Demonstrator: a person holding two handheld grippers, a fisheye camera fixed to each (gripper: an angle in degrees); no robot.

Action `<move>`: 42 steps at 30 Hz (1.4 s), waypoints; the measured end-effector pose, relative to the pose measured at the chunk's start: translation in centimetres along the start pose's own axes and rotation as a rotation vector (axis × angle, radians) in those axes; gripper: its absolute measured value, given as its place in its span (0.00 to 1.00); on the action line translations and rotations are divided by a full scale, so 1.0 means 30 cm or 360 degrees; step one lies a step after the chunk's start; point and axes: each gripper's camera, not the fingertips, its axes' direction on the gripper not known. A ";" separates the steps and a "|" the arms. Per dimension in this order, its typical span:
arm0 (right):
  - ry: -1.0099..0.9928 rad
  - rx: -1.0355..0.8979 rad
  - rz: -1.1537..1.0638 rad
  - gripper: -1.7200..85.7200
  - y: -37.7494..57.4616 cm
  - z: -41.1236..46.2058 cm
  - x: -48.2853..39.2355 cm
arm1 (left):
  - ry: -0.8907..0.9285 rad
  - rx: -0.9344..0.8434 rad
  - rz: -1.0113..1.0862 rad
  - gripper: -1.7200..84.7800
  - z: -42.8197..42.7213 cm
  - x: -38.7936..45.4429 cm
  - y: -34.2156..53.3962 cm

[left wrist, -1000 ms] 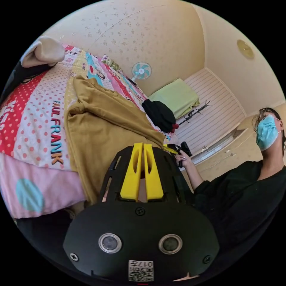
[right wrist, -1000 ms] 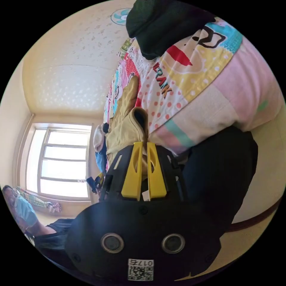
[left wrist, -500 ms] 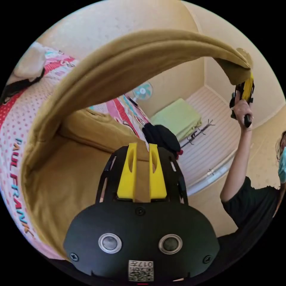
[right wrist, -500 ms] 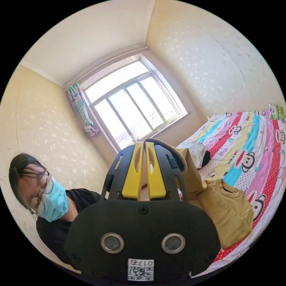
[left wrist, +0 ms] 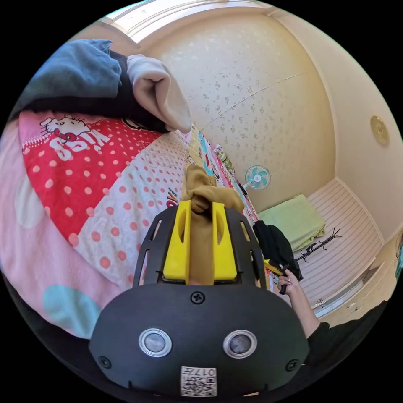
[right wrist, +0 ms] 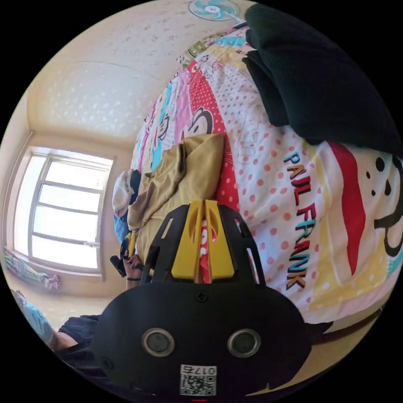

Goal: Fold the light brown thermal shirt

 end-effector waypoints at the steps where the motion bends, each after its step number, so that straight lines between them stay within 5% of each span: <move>1: 0.0002 0.0027 -0.0149 0.09 -0.022 0.021 -0.096 | 0.0005 -0.0011 0.0027 0.11 -0.005 0.007 -0.001; 4: 0.0075 0.0002 -0.0323 0.12 -0.112 0.133 -0.236 | 0.0058 -0.0077 0.0039 0.11 0.011 0.005 0.001; 8: 0.0447 -0.0186 -0.0050 0.12 -0.204 0.440 -0.091 | 0.0173 -0.0030 0.0012 0.08 -0.012 -0.034 0.020; 12: 0.0087 0.0165 -0.0171 0.09 -0.101 0.288 -0.186 | 0.0392 0.0045 -0.0116 0.06 -0.064 -0.113 0.033; 16: 0.0442 0.0538 -0.0064 0.08 0.135 0.144 -0.217 | 0.0407 0.0012 -0.0058 0.05 -0.076 -0.097 0.033; 19: 0.0564 0.0230 0.0332 0.12 0.167 0.221 -0.010 | 0.0454 0.0011 -0.0067 0.02 -0.082 -0.105 0.039; 23: 0.0253 0.0506 0.0023 0.18 0.234 0.198 -0.209 | 0.0521 0.0034 -0.0054 0.02 -0.094 -0.109 0.057; 28: -0.0285 -0.0096 -0.0558 0.21 0.025 0.625 -0.679 | 0.0638 0.0052 -0.0041 0.02 -0.087 -0.121 0.088; 35: 0.0176 -0.0872 -0.1130 0.17 -0.012 1.439 -1.136 | 0.0548 0.0034 0.0017 0.03 -0.046 -0.075 0.138; 38: 0.0242 -0.0809 -0.1124 0.07 -0.036 1.520 -1.216 | 0.0397 0.0003 0.0035 0.03 -0.017 -0.032 0.163; 42: 0.0018 -0.0479 -0.0931 0.06 -0.112 1.510 -1.249 | 0.0065 0.0057 0.0037 0.02 -0.012 0.039 0.211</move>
